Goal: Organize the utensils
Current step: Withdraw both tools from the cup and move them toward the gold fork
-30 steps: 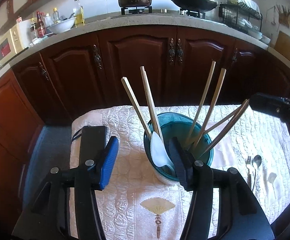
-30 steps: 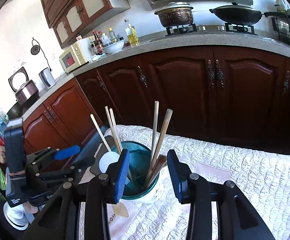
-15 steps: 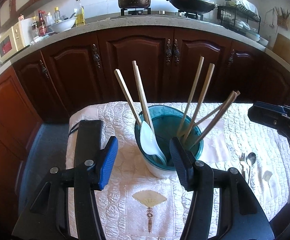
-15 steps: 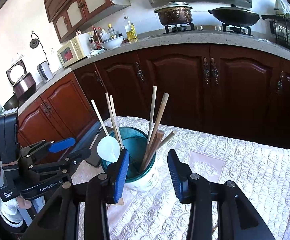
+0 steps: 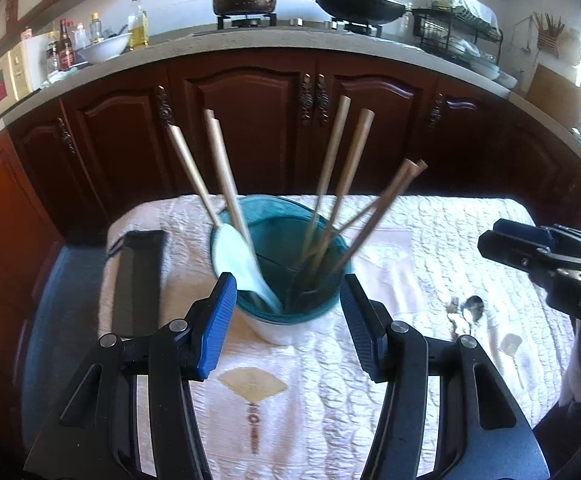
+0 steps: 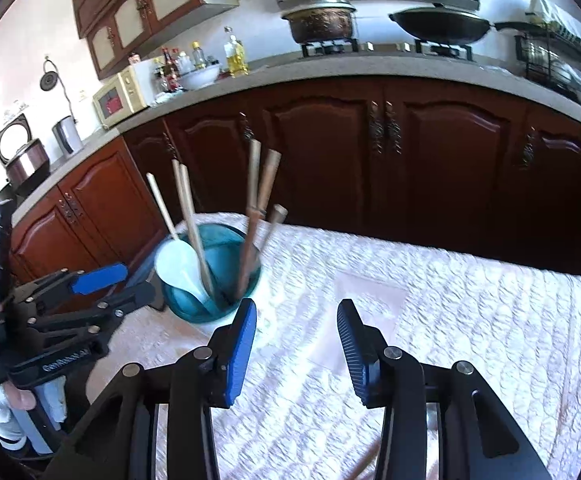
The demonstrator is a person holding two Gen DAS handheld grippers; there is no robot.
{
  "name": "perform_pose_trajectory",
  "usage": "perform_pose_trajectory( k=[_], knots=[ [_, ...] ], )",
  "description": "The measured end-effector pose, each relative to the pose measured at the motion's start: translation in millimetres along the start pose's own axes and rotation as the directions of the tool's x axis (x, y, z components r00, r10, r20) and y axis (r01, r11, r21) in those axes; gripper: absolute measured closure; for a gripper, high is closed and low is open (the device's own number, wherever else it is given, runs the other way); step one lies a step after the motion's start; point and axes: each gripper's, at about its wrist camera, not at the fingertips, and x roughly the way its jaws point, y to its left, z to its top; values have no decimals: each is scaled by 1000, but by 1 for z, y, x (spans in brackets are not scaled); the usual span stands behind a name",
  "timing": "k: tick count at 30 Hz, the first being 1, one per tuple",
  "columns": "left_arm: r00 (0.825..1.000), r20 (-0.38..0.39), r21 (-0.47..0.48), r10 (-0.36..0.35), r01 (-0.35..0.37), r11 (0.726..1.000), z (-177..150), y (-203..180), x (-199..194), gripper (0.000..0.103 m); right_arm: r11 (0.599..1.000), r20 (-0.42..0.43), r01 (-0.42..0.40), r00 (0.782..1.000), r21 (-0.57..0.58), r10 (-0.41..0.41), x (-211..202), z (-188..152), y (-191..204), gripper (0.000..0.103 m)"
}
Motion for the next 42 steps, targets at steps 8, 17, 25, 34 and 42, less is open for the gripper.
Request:
perform_pose_trajectory(
  k=[8,17,25,34,42],
  knots=[
    [994,-41,10,-98,99,995,-7,-26,14,49,994,-67,91,994,64,-87,-4,-33,-57,62],
    [954,-154,9,-259,263,965,-25,-63,53,49,966,-216,185,966,183,-144,30,-86,-138,62],
    [931,-233,36,-281,296,954,-31,-94,82,50,948,-258,178,960,262,-109,56,-118,-180,62],
    [925,-266,45,-270,292,955,-33,-99,102,49,955,-228,90,973,284,-24,78,-125,-187,89],
    [896,-315,18,-312,334,942,-34,-109,128,50,960,-200,52,980,274,4,71,-125,-178,100]
  ],
)
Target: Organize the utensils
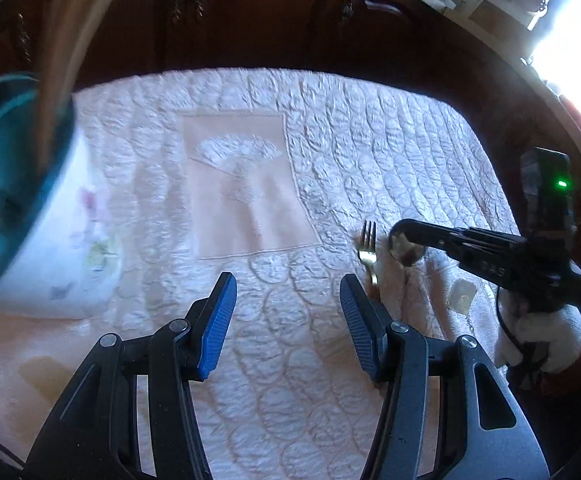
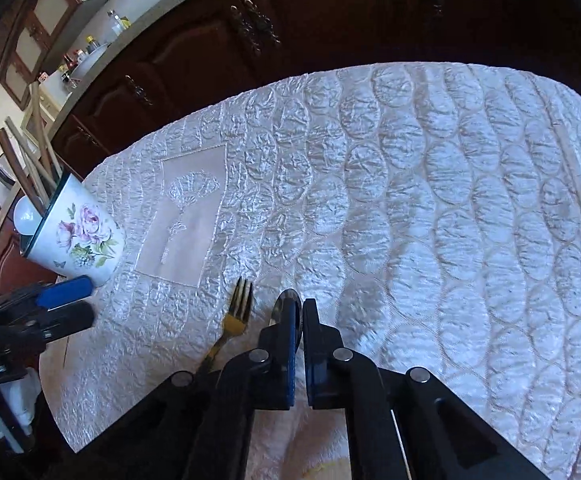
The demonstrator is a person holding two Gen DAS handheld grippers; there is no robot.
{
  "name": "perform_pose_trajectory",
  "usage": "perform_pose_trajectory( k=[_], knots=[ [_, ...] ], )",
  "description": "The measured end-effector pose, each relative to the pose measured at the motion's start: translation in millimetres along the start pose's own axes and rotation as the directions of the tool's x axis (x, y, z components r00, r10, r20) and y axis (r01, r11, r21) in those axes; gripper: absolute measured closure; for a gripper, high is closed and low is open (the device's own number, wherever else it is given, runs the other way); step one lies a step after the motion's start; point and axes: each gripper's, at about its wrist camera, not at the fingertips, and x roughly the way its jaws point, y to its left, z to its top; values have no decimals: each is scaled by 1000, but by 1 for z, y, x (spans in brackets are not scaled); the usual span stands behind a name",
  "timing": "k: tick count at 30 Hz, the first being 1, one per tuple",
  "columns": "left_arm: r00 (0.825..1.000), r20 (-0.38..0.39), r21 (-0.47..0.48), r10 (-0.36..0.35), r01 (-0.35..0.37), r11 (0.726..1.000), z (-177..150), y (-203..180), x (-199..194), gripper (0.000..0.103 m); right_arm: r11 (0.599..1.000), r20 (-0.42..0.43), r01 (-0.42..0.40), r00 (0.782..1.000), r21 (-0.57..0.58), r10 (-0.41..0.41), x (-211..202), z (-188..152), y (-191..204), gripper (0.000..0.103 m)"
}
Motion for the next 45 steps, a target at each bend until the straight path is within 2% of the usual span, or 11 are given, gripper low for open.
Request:
perform_pose_trajectory(
  k=[7,15,17,18,19,20,24,30,35,45],
  knots=[
    [996,-45,9,-82,82,997,14,-21,41,50,997,-10,-50,999,66,51,-16,-17,-26,100],
    [986,-83,102,-142,150,983,35,-44,82,51,991,-8,-105,994,86,107,-19,-25,-42,100],
    [984,-91,135,-155,167,977,40,-49,88,57,989,-10,-118,993,88,119,-17,-25,-43,100],
    [983,-97,153,-153,167,974,41,-51,91,68,988,-12,-125,992,90,127,-16,-25,-45,100],
    [984,-105,170,-143,160,972,43,-53,93,86,987,-14,-131,991,88,133,-16,-25,-46,100],
    [983,-118,183,-138,158,970,44,-55,96,91,987,-17,-135,990,86,137,-16,-24,-46,100],
    [983,-126,211,-137,161,964,39,-58,95,91,986,-26,-141,989,85,144,-16,-26,-52,98],
    [986,-111,191,-122,142,971,22,-44,74,91,992,-21,-119,993,52,120,-11,-20,-36,99],
    [996,-56,194,-67,77,978,7,-25,44,91,996,13,-93,996,-9,93,-21,-12,-11,100],
    [999,32,129,-35,31,991,-16,14,-28,91,992,92,-104,990,-76,111,-44,2,40,100]
  ],
)
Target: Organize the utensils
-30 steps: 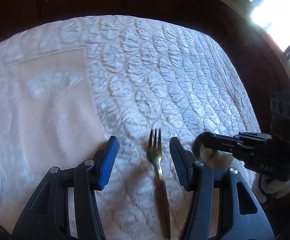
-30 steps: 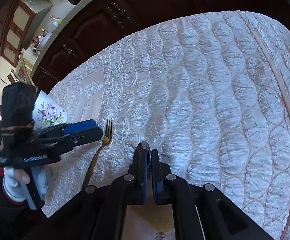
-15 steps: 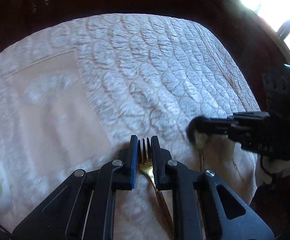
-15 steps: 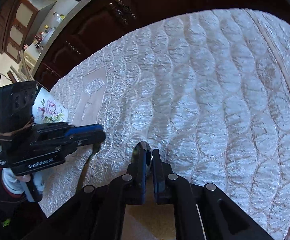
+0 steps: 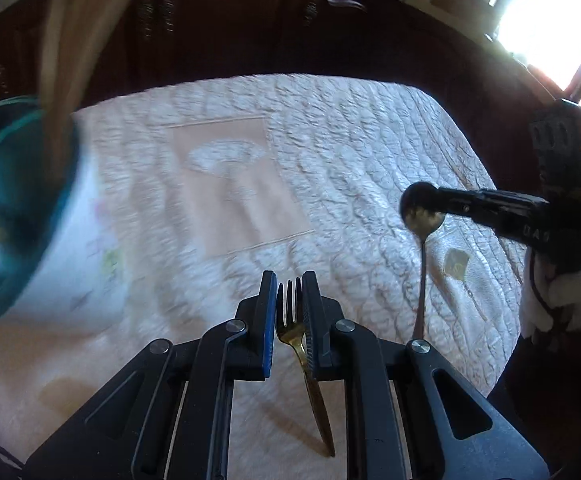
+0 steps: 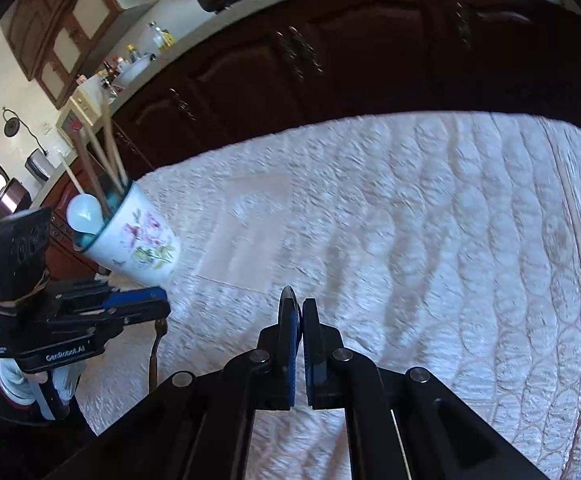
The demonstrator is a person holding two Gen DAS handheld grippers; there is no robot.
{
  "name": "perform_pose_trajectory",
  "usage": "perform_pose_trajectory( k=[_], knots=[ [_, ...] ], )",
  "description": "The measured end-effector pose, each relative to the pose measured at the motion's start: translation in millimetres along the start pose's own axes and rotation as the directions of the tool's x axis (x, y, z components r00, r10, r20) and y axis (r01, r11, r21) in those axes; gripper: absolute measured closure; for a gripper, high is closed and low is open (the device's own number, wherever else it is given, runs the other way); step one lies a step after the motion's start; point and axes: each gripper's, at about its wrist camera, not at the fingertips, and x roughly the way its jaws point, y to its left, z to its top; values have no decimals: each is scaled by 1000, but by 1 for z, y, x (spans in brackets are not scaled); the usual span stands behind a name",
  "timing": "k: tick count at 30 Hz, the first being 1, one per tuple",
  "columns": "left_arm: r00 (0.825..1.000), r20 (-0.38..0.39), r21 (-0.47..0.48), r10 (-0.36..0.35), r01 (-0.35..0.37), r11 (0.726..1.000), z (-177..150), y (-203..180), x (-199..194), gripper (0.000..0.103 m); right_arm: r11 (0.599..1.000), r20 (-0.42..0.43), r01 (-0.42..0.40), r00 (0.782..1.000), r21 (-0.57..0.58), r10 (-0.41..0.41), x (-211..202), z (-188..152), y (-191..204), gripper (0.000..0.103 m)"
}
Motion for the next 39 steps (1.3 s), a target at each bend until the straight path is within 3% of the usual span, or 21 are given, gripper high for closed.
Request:
perform_pose_trajectory(
  k=[5,10,17,24,30,34,36,39],
  knots=[
    [996,63,-10,66,-65,998,-10,8,-34,92,999,32,3,999,-54,-1,-8,8,24,100],
    [989,74,-43,124,-122,992,-25,27,-59,92,998,38,-13,999,-68,16,-7,13,42,100],
    [985,107,-117,138,-126,985,-41,49,-94,94,995,63,-38,997,-97,44,-13,18,67,100],
    [976,118,-148,184,-166,975,-50,61,-109,102,987,76,-59,995,-149,71,-19,25,98,100],
    [978,120,-164,172,-152,975,-57,65,-114,103,982,80,-74,993,-175,89,-22,28,115,100],
    [992,79,-228,102,-82,970,-64,78,-105,103,982,78,-76,993,-173,91,-22,27,115,100],
    [995,56,-301,82,-61,952,-70,89,-99,97,982,73,-77,993,-173,90,-22,25,115,100],
    [995,-7,-401,102,-96,911,-85,110,-82,82,982,66,-83,993,-170,96,-21,24,113,100]
  ],
)
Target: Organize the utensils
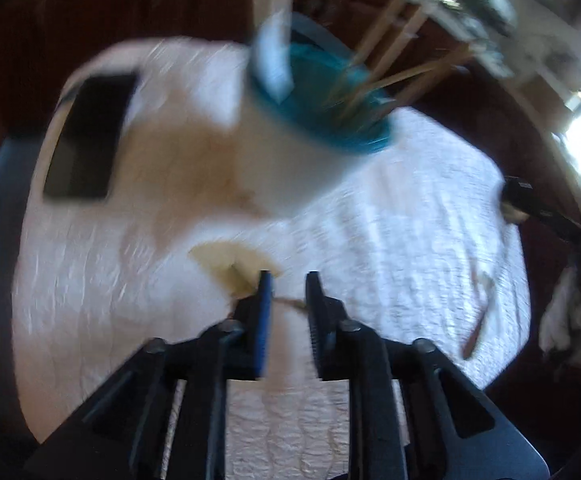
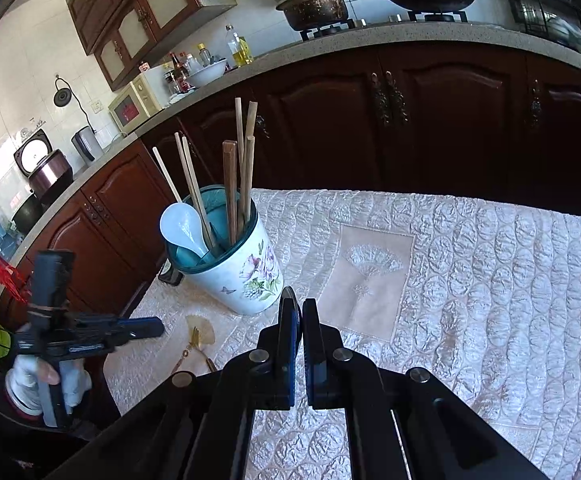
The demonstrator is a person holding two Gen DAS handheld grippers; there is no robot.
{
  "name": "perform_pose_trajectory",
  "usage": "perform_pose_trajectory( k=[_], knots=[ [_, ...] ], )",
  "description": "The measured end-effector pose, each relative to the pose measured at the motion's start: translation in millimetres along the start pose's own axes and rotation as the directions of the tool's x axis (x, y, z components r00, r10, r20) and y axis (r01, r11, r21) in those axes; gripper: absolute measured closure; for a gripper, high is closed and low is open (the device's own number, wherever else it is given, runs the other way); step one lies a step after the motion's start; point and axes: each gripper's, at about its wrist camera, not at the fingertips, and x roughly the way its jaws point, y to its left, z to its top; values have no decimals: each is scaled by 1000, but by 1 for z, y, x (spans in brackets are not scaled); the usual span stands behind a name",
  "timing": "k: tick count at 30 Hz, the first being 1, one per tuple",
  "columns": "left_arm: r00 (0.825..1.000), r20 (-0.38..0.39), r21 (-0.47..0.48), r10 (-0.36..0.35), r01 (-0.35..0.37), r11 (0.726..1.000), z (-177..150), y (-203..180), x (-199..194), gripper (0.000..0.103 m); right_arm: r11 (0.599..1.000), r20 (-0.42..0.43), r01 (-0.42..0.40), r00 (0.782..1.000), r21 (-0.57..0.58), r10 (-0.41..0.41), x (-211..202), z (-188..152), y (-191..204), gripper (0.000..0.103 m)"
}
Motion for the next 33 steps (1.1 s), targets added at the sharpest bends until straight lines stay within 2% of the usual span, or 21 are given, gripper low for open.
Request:
perform_pose_trajectory(
  k=[3,5,8,10,14,15,16,17,18,19,22,25,28,31,32,33],
  knots=[
    [998,-59,-72,13,-18,997,-8,16,24,72,1000,-5,-2,1000,9,3,1,-1,-2,100],
    [996,-86,-116,-1,-9,993,-13,20,36,72,1000,-11,-4,1000,15,4,4,-2,-4,100],
    [998,-54,-167,-30,20,986,-15,21,36,71,1000,-22,0,1000,16,1,7,-4,-7,100],
    [999,-26,-194,-35,30,980,-11,22,36,62,1000,-30,0,1000,19,1,9,-5,-9,100],
    [997,-73,-160,38,-50,986,2,17,53,58,1000,-38,-1,999,21,2,13,-4,-10,100],
    [995,-81,-145,52,-63,987,3,16,56,59,1000,-38,-3,999,19,4,13,-3,-10,100],
    [995,-76,-129,70,-80,988,4,15,57,66,1000,-37,-6,999,17,6,13,-2,-9,100],
    [994,-70,-118,81,-89,989,4,14,56,78,1000,-37,-9,999,13,9,13,-1,-8,100],
    [994,-71,-110,78,-86,990,5,13,54,96,1000,-37,-12,999,7,12,13,0,-6,100],
    [996,-74,-109,58,-66,992,4,15,52,98,1000,-37,-14,999,0,13,12,0,-4,100],
    [997,-53,-74,52,-56,996,0,18,39,101,1000,-29,-19,999,-18,18,9,3,2,100],
    [1000,-19,-63,13,-14,998,-4,19,19,102,999,-19,-22,1000,-29,22,8,7,8,100],
    [999,28,-25,22,-21,999,-4,8,0,102,999,-9,-29,1000,-40,29,7,12,14,100],
    [999,7,-25,32,-31,999,-3,10,0,102,998,-3,-38,999,-55,37,7,16,21,100],
    [999,2,-43,36,-36,998,-4,13,2,101,998,-1,-40,999,-56,40,7,17,23,100],
    [999,-13,-54,35,-35,998,-5,15,6,91,997,1,-42,999,-57,42,7,18,25,100]
  ],
)
